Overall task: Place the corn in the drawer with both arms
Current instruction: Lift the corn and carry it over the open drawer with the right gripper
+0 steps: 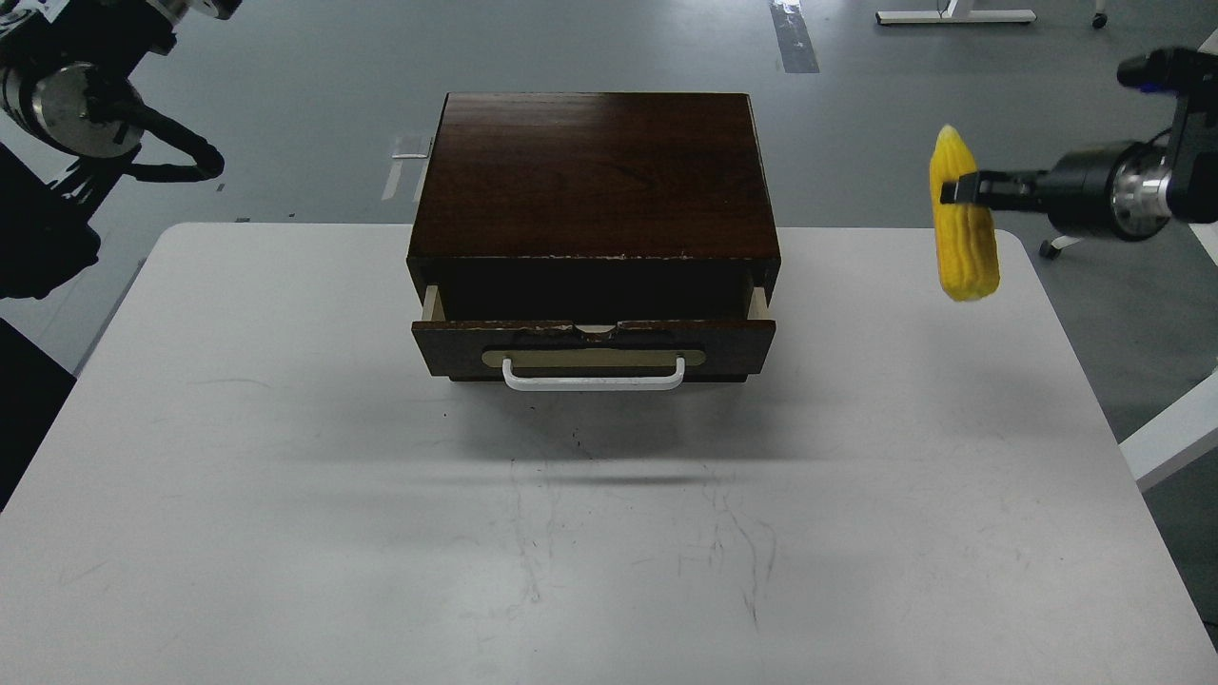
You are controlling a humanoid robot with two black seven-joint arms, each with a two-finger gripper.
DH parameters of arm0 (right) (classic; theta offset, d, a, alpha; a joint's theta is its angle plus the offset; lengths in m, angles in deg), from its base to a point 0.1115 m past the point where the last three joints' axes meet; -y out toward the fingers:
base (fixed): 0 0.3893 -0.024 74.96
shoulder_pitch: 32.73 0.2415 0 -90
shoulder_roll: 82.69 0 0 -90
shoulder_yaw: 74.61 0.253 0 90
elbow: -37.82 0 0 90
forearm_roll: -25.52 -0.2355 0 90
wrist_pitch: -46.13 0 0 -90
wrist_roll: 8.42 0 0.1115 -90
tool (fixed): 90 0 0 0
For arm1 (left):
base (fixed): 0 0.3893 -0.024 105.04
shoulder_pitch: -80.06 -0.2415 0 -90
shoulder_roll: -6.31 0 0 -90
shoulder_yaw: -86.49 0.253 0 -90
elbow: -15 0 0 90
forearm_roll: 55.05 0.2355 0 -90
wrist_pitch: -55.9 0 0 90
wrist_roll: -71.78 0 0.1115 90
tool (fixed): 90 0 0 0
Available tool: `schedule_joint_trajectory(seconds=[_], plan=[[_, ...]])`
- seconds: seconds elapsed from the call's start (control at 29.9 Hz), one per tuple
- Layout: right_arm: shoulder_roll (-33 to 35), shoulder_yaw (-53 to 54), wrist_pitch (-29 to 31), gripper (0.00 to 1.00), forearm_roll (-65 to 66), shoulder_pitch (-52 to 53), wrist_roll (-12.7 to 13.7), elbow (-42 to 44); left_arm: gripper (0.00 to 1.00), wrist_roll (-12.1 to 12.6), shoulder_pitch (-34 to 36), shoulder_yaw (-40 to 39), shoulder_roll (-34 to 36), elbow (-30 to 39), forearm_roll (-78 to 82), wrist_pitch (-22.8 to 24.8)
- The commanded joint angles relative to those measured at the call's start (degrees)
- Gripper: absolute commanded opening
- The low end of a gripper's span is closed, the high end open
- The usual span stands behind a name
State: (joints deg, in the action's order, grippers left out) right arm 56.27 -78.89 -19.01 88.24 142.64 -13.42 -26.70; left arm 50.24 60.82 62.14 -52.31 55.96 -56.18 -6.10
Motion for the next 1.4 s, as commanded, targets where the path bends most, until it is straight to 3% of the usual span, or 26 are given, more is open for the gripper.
schedule_joint_trajectory(seconds=[0.0,0.23,0.47,0.74,0.97,1.37], plan=[[-4.9,-0.1,1.2,0.12,0.8,9.0,-1.1,-1.7,0.98,0.1,0.0,0.0,0.0,0.0,0.0,0.0],[-13.7,-0.1,1.2,0.12,8.4,15.3,-1.8,-7.5,0.98,0.0,0.0,-0.2,1.3,0.1,0.0,0.0],[-19.7,-0.4,1.2,0.13,20.8,16.1,-5.2,-14.0,0.98,0.0,-0.1,-0.6,3.1,0.2,0.0,0.0],[-24.8,-4.3,1.2,0.13,41.0,15.2,-13.0,-14.8,0.98,-0.1,-0.2,-0.9,4.5,0.2,-0.1,0.0],[-27.0,-8.7,1.1,0.14,47.9,15.1,-14.8,-14.7,0.98,-0.7,-0.5,-0.8,4.6,0.2,-0.1,0.0],[-30.2,-10.4,1.0,0.18,51.0,14.2,-14.9,-12.4,0.98,-0.9,-0.6,-0.9,4.7,0.1,-0.1,0.0]])
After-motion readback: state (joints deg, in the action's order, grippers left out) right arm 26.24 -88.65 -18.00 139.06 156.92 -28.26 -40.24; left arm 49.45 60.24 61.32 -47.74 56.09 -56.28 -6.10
